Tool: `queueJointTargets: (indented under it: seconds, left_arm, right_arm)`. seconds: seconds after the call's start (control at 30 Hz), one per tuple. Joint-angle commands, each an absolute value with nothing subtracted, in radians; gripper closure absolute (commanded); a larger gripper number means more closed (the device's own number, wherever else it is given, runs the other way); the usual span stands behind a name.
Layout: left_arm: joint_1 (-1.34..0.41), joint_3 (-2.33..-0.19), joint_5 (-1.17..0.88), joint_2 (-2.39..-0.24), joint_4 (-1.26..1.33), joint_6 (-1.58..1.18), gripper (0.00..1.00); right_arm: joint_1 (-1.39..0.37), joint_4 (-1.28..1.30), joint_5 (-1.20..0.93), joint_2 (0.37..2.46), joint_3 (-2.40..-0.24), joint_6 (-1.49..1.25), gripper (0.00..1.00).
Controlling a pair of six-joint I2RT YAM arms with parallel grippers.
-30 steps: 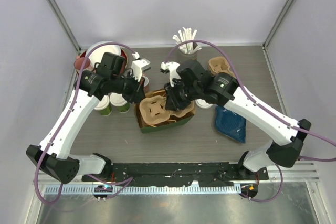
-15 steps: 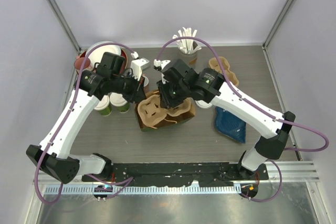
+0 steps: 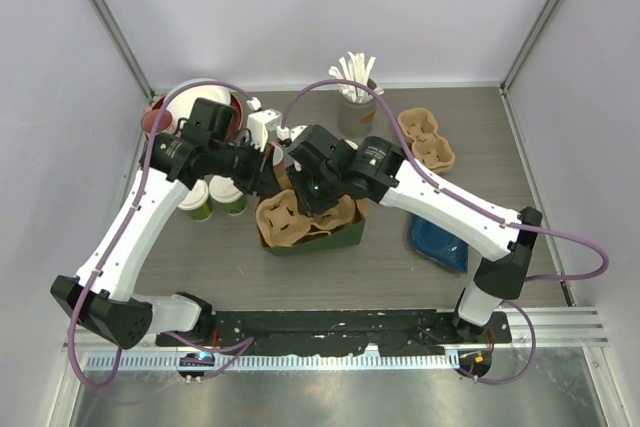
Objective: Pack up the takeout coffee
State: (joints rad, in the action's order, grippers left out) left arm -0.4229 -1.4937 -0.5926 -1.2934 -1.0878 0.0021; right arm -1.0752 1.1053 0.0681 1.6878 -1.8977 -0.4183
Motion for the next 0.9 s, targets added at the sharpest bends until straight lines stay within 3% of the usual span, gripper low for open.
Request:
queueJointTargets:
  seconds: [0.0, 0.4, 0.6, 0.87]
  left_arm:
    - [-0.419, -1.494, -0.612, -1.278, -1.037, -0.017, 1.0]
    - [-0.407, -1.468, -0.608, -1.289, -1.005, -0.055, 1.0]
    - [-0.362, -1.442, -0.505, -1.31, -0.943, -0.127, 1.0]
    - [-0.353, -1.439, -0.549, -1.315, -0.92, -0.161, 1.0]
  right_arm:
    - [-1.025, 1.098, 0.127, 1.666, -1.826, -0.437, 0.99]
    - [-1.006, 0.973, 0.089, 1.672, -1.712, -0.379, 0.99]
    - [-1.034, 1.014, 0.175, 1.695, -1.729, -0.337, 0.99]
    - [-1.057, 1.025, 0.192, 1.744, -1.686, -0.299, 0.99]
